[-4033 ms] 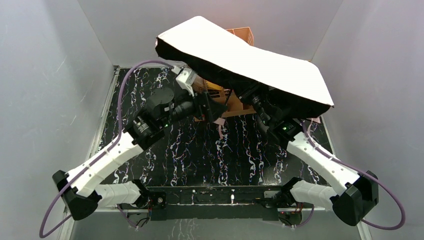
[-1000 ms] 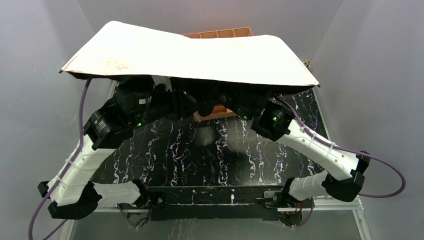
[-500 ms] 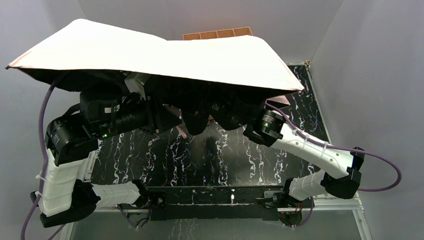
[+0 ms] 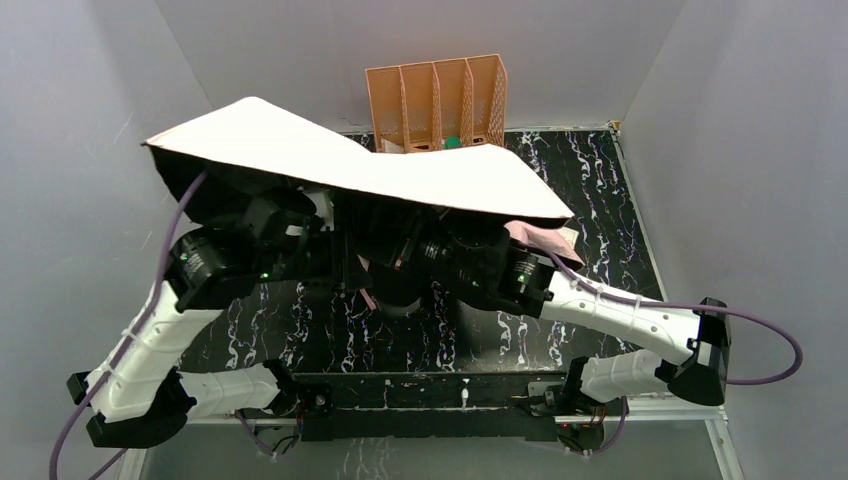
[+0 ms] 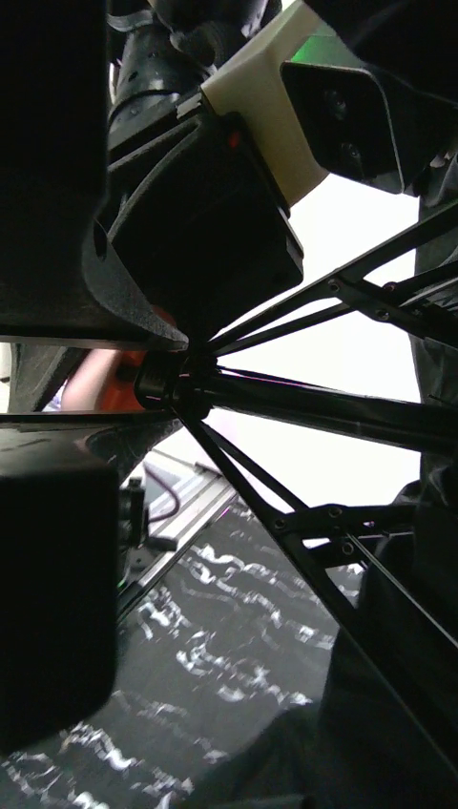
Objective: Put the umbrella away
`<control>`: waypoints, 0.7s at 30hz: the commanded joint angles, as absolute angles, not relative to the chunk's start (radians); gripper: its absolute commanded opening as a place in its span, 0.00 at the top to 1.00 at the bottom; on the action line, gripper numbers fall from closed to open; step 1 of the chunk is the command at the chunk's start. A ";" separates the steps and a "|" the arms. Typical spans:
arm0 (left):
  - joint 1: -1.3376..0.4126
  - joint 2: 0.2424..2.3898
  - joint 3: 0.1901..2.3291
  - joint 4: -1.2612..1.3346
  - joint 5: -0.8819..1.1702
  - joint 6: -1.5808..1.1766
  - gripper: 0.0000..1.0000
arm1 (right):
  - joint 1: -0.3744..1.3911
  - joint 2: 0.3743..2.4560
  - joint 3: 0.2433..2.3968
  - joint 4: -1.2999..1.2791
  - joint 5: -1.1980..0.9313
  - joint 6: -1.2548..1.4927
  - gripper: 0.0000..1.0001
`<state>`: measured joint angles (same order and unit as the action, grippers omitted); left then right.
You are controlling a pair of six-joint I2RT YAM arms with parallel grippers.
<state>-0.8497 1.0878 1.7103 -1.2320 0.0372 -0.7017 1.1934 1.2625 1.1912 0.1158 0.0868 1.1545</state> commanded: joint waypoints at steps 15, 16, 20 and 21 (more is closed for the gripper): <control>-0.827 0.957 1.190 -0.731 -0.179 -0.698 1.00 | 1.002 1.215 0.887 0.154 -0.125 1.151 1.00; -0.827 0.951 1.162 -0.710 -0.176 -0.696 1.00 | 1.000 1.224 0.875 0.164 -0.135 1.156 1.00; -0.829 0.928 1.055 -0.643 -0.176 -0.695 1.00 | 1.000 1.283 0.819 0.268 -0.190 1.192 1.00; -0.828 0.919 1.026 -0.622 -0.176 -0.697 1.00 | 1.000 1.301 0.812 0.284 -0.196 1.195 1.00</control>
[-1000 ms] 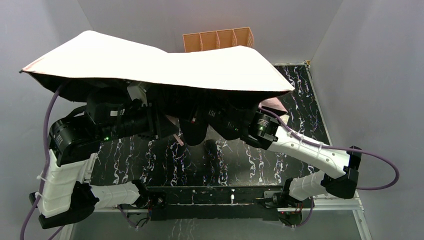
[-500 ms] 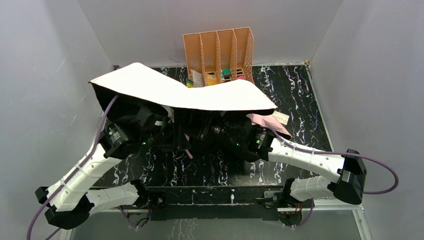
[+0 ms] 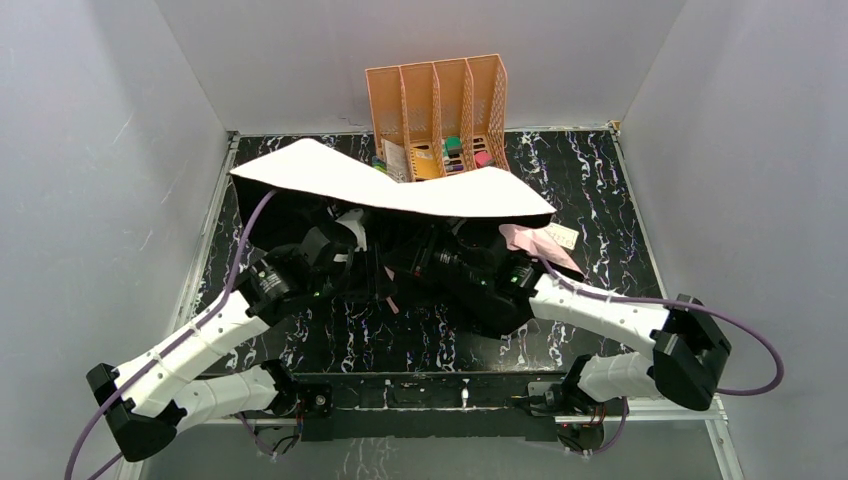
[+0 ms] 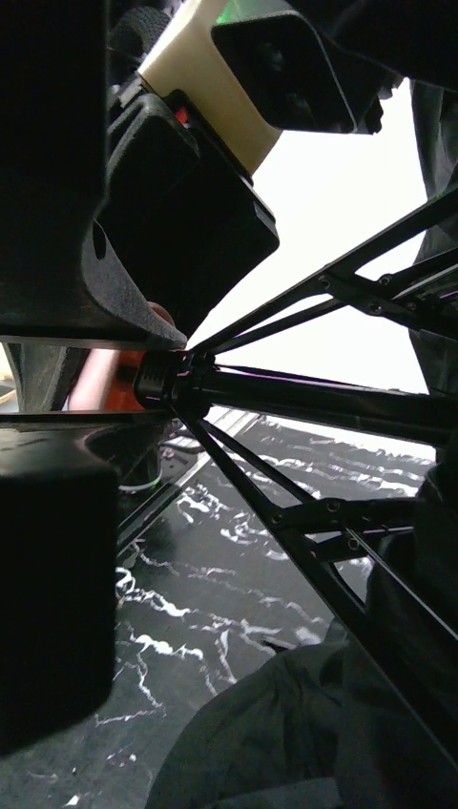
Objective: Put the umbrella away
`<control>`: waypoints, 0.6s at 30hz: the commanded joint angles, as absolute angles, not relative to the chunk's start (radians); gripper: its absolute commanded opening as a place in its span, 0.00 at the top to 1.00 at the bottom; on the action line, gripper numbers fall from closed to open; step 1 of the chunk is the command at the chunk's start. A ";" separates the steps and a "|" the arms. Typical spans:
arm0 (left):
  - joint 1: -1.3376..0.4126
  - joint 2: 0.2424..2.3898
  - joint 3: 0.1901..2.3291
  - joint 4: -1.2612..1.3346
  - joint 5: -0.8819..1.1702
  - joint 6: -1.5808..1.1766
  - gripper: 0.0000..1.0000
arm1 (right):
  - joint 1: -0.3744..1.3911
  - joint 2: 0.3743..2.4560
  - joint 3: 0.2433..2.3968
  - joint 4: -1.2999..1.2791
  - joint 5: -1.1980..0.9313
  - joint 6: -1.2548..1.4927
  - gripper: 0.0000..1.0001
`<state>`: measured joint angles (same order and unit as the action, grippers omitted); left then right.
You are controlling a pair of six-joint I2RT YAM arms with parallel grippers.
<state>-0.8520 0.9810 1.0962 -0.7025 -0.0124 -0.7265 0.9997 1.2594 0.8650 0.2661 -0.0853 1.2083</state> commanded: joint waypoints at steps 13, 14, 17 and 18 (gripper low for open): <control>-0.829 0.861 0.805 -0.487 -0.249 -0.783 1.00 | 0.986 1.334 0.661 0.402 -0.093 1.175 0.65; -0.829 0.858 0.797 -0.484 -0.250 -0.788 1.00 | 0.986 1.320 0.651 0.407 -0.081 1.177 0.62; -0.828 0.866 0.782 -0.471 -0.244 -0.792 1.00 | 0.984 1.265 0.623 0.403 -0.040 1.174 0.54; -0.828 0.872 0.780 -0.470 -0.244 -0.791 1.00 | 0.985 1.245 0.615 0.397 -0.025 1.174 0.51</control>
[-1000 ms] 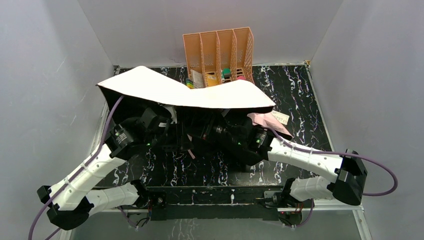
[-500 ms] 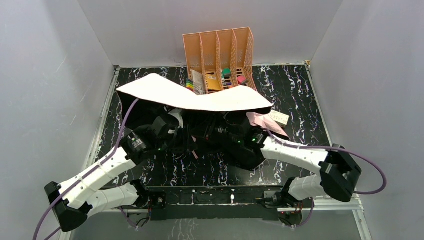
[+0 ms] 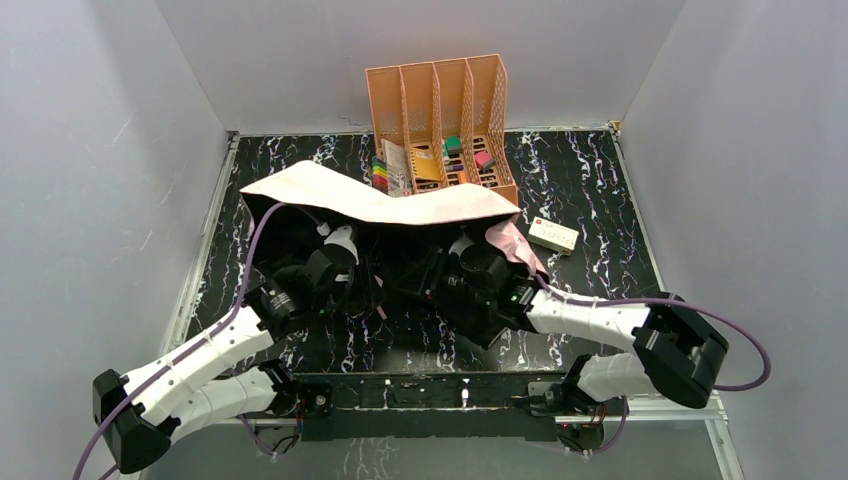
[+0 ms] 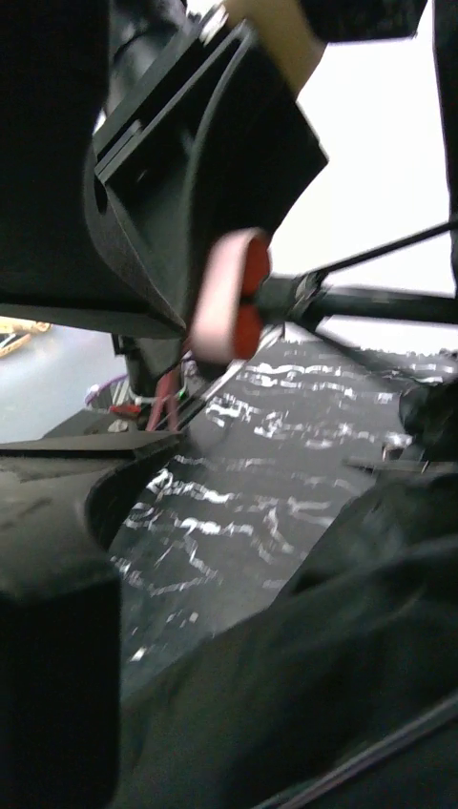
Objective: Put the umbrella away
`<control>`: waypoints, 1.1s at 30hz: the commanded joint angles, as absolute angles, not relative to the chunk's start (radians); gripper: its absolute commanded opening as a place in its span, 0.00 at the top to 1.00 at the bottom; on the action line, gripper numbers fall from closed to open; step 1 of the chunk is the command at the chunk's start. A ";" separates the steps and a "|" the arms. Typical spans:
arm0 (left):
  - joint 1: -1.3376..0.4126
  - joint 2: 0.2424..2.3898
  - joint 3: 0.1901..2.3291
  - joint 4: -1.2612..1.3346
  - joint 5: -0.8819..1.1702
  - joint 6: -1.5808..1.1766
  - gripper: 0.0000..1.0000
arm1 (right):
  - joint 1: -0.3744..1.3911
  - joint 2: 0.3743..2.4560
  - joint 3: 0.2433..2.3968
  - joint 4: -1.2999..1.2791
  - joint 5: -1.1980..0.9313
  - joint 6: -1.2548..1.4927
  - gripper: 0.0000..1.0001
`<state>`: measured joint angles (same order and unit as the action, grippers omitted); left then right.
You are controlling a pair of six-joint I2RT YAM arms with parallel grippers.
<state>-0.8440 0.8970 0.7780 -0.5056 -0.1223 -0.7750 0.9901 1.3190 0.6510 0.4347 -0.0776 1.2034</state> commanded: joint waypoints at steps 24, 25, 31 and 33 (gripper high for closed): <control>-0.828 1.061 0.696 -0.302 -0.171 -0.793 0.17 | 0.984 0.710 0.658 -0.416 0.385 1.013 0.41; -0.827 1.048 0.688 -0.310 -0.168 -0.798 0.16 | 0.985 0.700 0.674 -0.432 0.399 1.003 0.41; -0.829 0.937 0.636 -0.406 -0.117 -0.822 0.15 | 0.985 0.671 0.786 -0.469 0.448 0.867 0.42; -0.828 0.884 0.628 -0.437 -0.086 -0.824 0.15 | 0.985 0.674 0.833 -0.458 0.444 0.789 0.43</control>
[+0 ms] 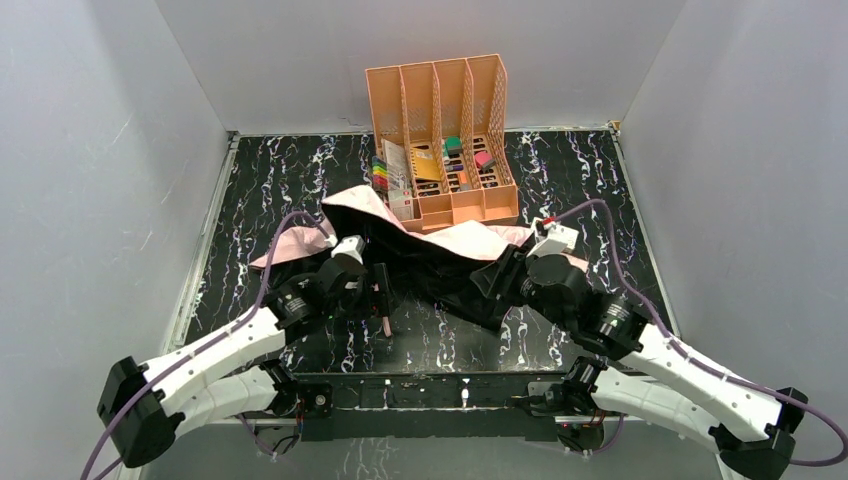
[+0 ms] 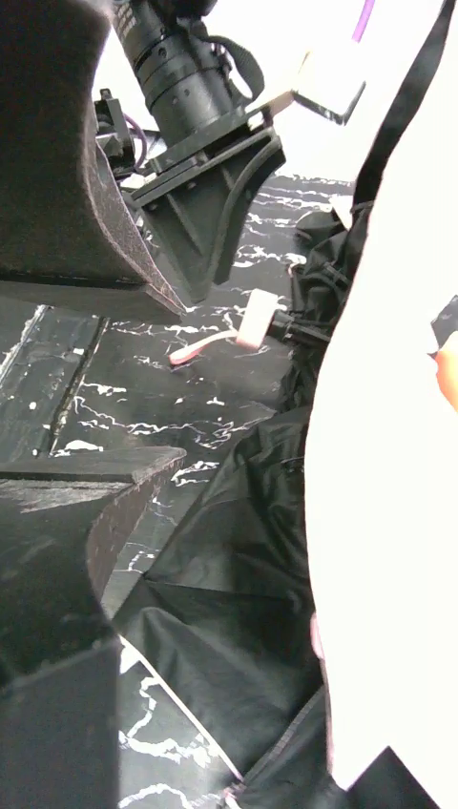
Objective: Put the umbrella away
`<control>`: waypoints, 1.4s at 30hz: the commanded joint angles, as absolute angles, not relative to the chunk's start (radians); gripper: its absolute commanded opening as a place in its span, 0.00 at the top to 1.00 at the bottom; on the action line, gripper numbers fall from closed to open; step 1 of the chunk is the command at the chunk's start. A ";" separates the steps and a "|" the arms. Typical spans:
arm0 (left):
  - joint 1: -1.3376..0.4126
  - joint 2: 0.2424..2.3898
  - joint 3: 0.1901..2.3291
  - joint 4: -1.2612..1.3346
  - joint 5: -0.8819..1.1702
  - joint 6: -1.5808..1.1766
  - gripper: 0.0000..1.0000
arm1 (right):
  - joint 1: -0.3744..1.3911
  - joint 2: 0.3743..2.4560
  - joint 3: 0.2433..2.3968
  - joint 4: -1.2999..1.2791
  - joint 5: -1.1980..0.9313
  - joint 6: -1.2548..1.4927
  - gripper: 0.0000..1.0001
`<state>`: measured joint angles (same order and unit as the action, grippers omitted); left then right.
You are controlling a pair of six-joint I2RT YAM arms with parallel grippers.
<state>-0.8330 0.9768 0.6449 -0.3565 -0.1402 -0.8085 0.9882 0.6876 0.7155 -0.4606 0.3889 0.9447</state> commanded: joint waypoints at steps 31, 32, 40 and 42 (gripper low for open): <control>-0.712 1.287 1.455 -0.770 -0.419 -0.345 0.32 | 0.554 1.404 1.254 -0.623 -0.058 0.199 0.56; -0.693 1.290 1.408 -0.739 -0.367 -0.342 0.32 | 0.545 1.416 1.241 -0.614 -0.079 0.194 0.55; -0.661 1.261 0.953 -0.415 -0.174 -0.450 0.34 | 0.522 1.481 1.103 -0.443 -0.148 0.203 0.47; -0.657 1.272 0.889 -0.335 -0.136 -0.477 0.34 | 0.523 1.511 1.081 -0.410 -0.151 0.217 0.45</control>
<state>-0.6628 1.2987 0.9787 -0.5259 -0.2493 -0.4179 0.5247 1.4796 1.1156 -0.5472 -0.0975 0.2119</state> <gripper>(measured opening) 0.658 0.528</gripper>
